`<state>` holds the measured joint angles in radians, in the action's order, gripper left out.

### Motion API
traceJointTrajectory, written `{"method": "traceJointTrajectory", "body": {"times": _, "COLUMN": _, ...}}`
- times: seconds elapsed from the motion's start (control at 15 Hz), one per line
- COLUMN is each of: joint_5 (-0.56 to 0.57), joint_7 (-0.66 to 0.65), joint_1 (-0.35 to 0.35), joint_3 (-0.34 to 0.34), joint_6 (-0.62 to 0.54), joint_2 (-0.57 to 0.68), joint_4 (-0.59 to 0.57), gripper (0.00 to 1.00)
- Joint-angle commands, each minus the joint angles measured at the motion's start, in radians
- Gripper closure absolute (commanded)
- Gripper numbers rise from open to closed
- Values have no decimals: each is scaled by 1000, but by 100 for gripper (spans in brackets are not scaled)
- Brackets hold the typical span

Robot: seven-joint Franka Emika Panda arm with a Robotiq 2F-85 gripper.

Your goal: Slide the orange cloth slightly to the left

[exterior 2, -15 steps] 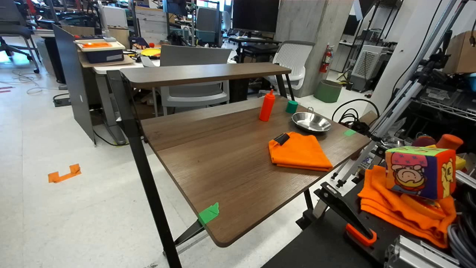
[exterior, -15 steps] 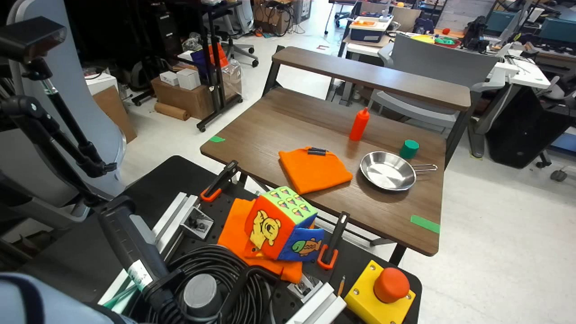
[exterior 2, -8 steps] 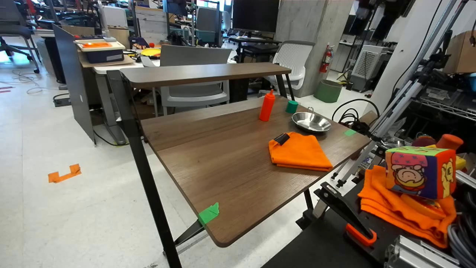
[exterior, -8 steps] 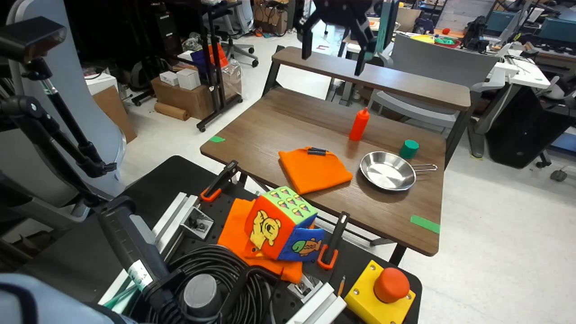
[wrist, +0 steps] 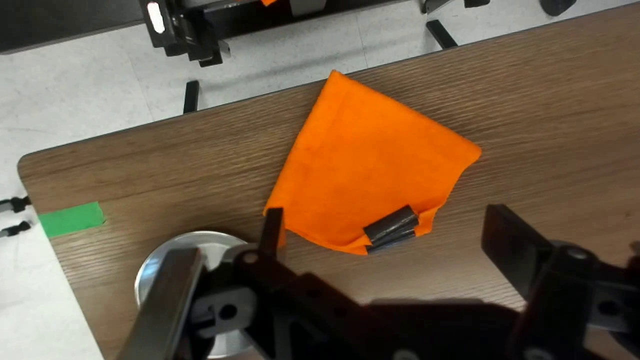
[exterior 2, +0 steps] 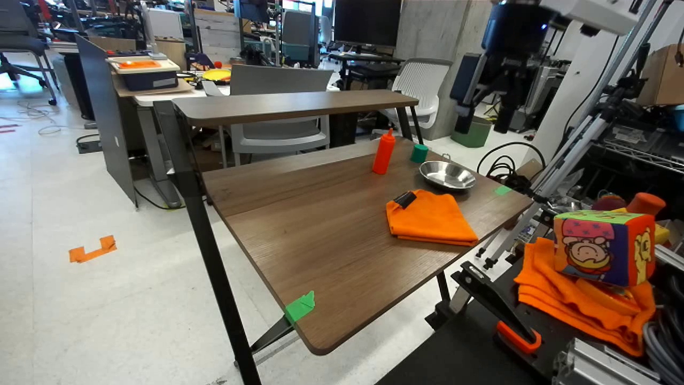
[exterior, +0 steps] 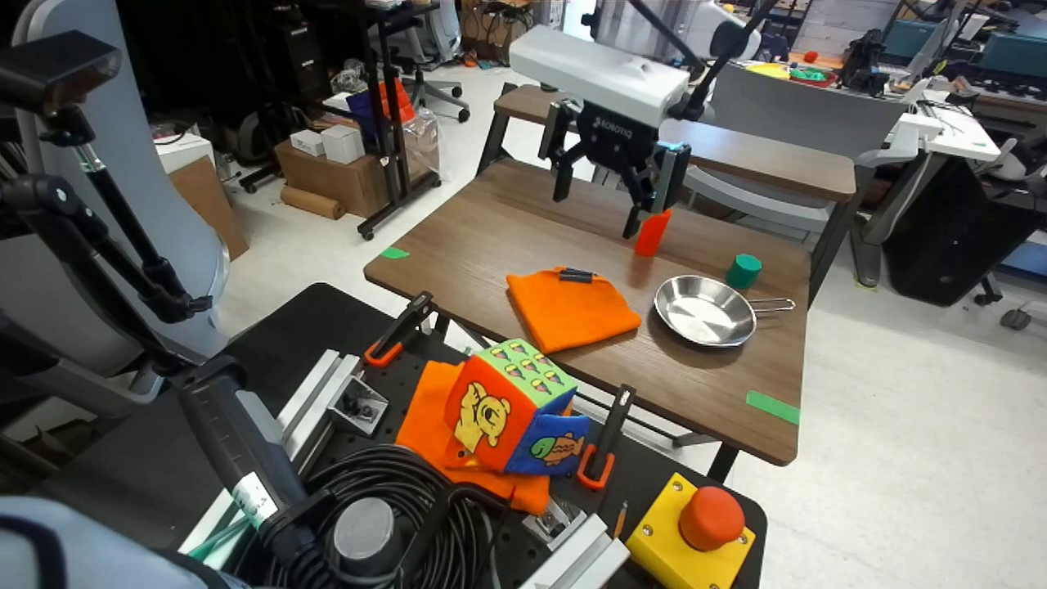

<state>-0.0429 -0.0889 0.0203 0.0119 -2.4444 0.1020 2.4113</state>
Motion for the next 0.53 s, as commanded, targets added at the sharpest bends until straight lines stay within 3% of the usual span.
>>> {"method": "traceJointTrajectory", "body": {"times": 0.0, "joint_5": -59, "joint_7": -23, "joint_1": 5, "joint_3": 3, "joint_6": 6, "joint_2": 194, "joint_4": -138, "gripper": 0}}
{"method": "traceJointTrajectory", "body": {"times": 0.47, "joint_5": -76, "joint_7": -119, "joint_1": -15, "joint_3": 10, "joint_6": 28, "joint_2": 466, "joint_4": -332, "gripper": 0}}
